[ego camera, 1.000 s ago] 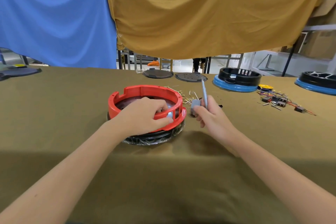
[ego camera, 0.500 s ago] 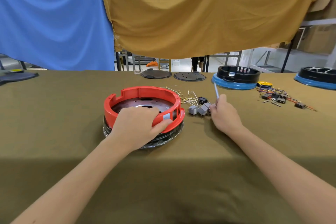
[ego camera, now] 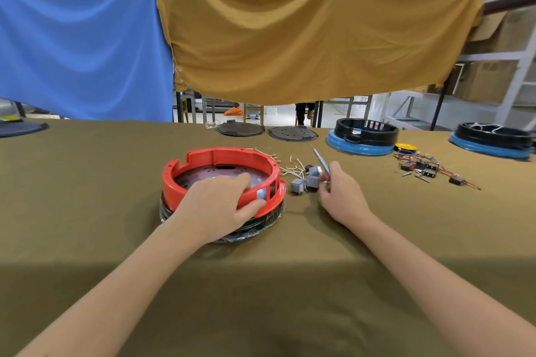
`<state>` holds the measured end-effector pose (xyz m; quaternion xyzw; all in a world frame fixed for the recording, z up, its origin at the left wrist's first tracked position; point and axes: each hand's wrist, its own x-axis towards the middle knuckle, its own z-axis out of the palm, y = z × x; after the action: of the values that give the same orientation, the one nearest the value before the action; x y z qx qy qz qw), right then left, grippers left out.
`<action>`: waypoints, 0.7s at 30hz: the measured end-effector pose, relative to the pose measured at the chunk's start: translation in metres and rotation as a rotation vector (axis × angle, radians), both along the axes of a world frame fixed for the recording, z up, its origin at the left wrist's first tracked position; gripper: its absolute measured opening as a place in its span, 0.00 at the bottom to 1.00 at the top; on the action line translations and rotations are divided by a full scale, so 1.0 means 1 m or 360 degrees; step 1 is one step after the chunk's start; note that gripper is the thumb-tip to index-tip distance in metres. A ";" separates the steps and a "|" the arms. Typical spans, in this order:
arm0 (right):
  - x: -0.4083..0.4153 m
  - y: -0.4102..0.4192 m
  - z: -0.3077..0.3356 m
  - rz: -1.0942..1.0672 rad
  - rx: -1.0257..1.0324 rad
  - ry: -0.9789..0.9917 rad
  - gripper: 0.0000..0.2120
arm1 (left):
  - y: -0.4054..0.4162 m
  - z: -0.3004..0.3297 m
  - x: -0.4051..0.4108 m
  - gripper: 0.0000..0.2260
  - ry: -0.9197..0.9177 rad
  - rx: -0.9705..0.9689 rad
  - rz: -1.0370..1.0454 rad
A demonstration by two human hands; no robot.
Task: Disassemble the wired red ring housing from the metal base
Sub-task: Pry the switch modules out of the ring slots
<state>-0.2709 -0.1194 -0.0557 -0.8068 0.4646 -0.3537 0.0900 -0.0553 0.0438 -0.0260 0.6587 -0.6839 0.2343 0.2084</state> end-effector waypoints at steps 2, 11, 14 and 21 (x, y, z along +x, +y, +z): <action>-0.001 0.001 0.000 0.0034 -0.0008 -0.0091 0.08 | 0.004 0.002 0.004 0.20 -0.0011 -0.0053 0.0000; 0.003 0.000 0.000 0.0095 0.0128 0.0177 0.15 | -0.001 -0.001 0.003 0.26 -0.0234 -0.0214 0.0073; 0.001 0.000 0.002 0.0105 0.0170 0.0083 0.13 | -0.003 0.012 0.000 0.27 -0.0169 -0.0393 0.0092; -0.003 0.001 0.002 0.0146 0.0261 -0.0096 0.09 | -0.009 0.097 0.024 0.28 0.1452 -0.0758 -0.0035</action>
<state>-0.2743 -0.1187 -0.0542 -0.8061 0.4516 -0.3342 0.1858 -0.0310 0.0344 0.0707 0.6210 -0.4579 0.0700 0.6322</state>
